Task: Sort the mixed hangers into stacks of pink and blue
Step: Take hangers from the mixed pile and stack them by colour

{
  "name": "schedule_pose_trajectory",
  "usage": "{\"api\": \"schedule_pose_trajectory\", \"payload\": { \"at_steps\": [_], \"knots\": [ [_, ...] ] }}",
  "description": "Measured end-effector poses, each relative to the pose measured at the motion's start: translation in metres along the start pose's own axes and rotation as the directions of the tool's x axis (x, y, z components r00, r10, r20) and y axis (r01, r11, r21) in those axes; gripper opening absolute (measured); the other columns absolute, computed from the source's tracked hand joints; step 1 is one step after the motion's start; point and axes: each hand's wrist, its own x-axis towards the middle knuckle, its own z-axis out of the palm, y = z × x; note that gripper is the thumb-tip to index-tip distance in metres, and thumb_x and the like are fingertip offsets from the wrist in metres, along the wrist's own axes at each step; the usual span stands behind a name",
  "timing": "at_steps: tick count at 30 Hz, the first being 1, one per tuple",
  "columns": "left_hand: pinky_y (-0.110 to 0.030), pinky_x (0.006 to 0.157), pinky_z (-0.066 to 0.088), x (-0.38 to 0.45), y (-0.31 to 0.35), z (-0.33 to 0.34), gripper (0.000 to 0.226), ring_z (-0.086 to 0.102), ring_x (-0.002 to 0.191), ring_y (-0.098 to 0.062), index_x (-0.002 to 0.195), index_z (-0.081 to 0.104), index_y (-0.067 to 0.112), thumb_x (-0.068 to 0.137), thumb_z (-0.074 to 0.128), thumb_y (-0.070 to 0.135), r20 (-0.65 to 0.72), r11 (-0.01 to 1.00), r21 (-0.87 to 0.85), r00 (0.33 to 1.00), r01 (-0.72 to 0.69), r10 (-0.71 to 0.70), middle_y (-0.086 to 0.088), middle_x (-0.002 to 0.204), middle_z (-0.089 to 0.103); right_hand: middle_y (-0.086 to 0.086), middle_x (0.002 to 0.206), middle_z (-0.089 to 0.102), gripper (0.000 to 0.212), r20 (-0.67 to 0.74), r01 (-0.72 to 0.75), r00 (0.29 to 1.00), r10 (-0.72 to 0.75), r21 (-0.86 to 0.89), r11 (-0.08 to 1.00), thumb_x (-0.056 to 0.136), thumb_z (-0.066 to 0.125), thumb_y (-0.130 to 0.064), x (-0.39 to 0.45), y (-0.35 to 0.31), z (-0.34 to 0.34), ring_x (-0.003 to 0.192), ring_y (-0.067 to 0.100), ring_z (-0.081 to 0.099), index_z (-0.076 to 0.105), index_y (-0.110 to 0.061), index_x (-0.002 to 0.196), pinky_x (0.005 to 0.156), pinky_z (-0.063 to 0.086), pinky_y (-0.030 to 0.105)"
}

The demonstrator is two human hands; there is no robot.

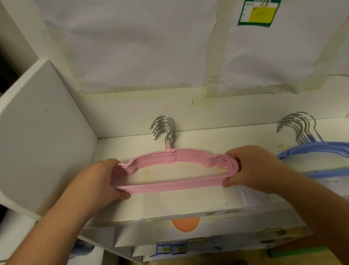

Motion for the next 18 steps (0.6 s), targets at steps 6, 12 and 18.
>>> {"api": "schedule_pose_trajectory", "payload": {
  "at_steps": [6, 12, 18],
  "knots": [
    [-0.029, 0.063, 0.045, 0.0, 0.001, -0.004, 0.052, 0.056, 0.075, -0.009, 0.098, 0.061, 0.03, 0.056, 0.087, 0.043, -0.01, 0.999, 0.025, 0.999, -0.035, 0.035, 0.012, 0.086, 0.061, -0.011, 0.072, 0.061, 0.03, -0.025, 0.038, 0.999, -0.038, 0.019, 0.999, 0.07, 0.076, -0.051, -0.001, 0.003, 0.001, 0.068, 0.006, 0.055, 0.064, -0.029, 0.086, 0.069, 0.05, 0.028],
    [-0.027, 0.066, 0.044, 0.0, 0.0, -0.005, 0.061, 0.057, 0.081, -0.008, 0.108, 0.059, 0.032, 0.055, 0.087, 0.045, 0.05, 0.999, -0.034, 0.999, 0.002, 0.0, 0.012, 0.095, 0.064, -0.011, 0.083, 0.061, 0.036, 0.033, 0.046, 0.998, -0.046, -0.023, 0.999, 0.074, 0.072, -0.053, 0.001, 0.004, 0.002, 0.074, 0.005, 0.055, 0.061, -0.028, 0.098, 0.07, 0.045, 0.022],
    [-0.033, 0.1, 0.04, -0.02, 0.019, -0.021, 0.116, 0.05, 0.123, -0.018, 0.148, 0.032, 0.027, 0.052, 0.064, 0.084, 0.183, 0.972, -0.169, 0.974, 0.165, -0.133, 0.003, 0.141, 0.049, -0.002, 0.123, 0.061, 0.091, 0.122, -0.206, 0.972, 0.199, 0.052, 0.977, 0.072, 0.04, -0.086, -0.004, -0.003, -0.015, 0.107, 0.017, 0.058, 0.048, -0.02, 0.136, 0.097, 0.047, 0.039]
  ]
}}
